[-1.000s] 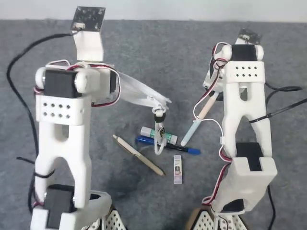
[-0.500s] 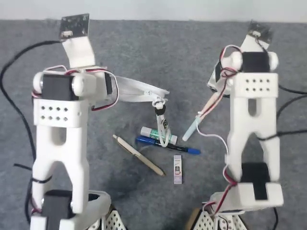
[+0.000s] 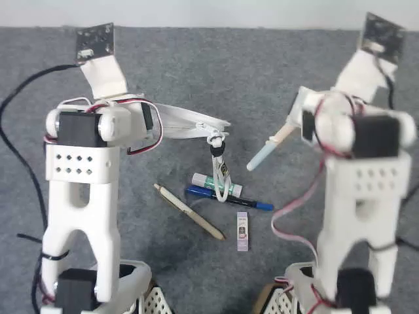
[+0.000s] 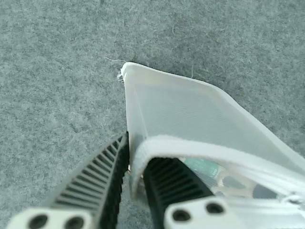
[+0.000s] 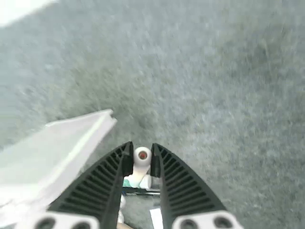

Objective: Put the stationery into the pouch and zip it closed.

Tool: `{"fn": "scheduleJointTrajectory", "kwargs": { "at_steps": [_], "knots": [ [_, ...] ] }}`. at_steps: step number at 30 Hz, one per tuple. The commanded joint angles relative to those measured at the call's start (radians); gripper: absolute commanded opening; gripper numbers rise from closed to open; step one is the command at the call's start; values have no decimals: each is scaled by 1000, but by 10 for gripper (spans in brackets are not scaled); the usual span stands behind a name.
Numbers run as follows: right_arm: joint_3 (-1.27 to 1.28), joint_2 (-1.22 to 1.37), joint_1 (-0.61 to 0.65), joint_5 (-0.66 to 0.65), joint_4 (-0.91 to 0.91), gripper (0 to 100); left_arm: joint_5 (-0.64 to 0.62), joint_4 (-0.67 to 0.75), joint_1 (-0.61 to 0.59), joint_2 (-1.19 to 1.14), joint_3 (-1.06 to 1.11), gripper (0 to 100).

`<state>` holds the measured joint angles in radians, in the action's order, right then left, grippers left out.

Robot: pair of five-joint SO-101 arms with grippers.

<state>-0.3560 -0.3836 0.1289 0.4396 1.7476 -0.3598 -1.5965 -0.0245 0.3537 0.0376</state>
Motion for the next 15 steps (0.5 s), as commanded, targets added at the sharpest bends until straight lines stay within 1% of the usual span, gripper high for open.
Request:
{"fn": "scheduleJointTrajectory", "kwargs": {
  "at_steps": [1, 5, 12, 15],
  "knots": [
    [-6, -142, 5, -12, -53, 6, -21, 35, -37, 52, -12, 11],
    [-6, -234, 5, -12, -160, 6, -21, 35, -40, 52, -12, 11],
    [-6, -309, 7, -17, -274, 6, -21, 35, -34, 51, -12, 11],
    [-6, -335, 62, -20, -335, 6, -21, 35, -35, 51, -12, 11]
  ]
}}
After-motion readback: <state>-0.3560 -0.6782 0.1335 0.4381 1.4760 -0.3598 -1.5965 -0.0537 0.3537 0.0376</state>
